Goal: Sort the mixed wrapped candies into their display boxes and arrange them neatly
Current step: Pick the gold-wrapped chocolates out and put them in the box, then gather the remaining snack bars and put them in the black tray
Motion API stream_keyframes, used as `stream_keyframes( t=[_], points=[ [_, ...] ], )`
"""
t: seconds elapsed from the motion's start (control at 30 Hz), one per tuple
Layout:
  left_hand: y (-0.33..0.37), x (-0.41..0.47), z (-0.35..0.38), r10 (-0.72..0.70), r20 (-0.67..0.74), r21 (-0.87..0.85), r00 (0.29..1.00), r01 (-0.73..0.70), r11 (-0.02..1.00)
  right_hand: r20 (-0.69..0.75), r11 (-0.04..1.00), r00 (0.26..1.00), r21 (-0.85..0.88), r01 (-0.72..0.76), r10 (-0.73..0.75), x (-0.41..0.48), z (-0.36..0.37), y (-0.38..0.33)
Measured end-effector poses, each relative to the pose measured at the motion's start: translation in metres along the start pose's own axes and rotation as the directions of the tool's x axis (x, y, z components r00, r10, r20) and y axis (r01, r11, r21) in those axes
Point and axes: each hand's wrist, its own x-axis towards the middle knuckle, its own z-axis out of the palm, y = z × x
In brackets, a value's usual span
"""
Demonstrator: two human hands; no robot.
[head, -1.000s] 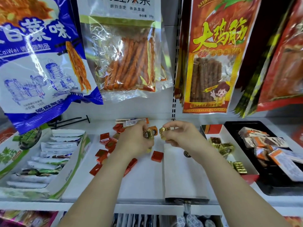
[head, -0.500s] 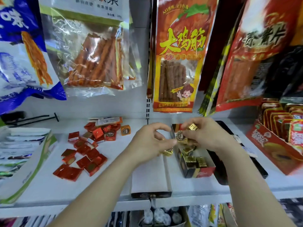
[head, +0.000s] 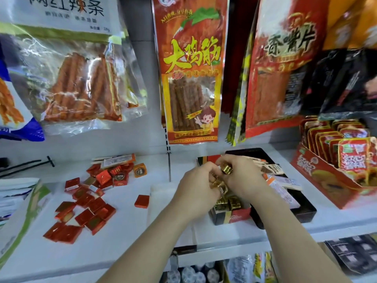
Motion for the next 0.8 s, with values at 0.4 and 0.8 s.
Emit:
stream_keyframes(
  t=[0.4, 0.8],
  points=[
    [-0.013, -0.005, 0.008, 0.212, 0.012, 0.246, 0.977, -0.209, 0.946, 0.100, 0.985, 0.995, 0.167, -0.048, 0.031, 0.002, -0.001, -0.002],
    [-0.090, -0.039, -0.113, -0.263, -0.096, 0.292, 0.960, 0.280, 0.915, 0.187, 0.977, 0.967, 0.159, 0.143, -0.172, -0.008, 0.033, -0.088]
  ],
)
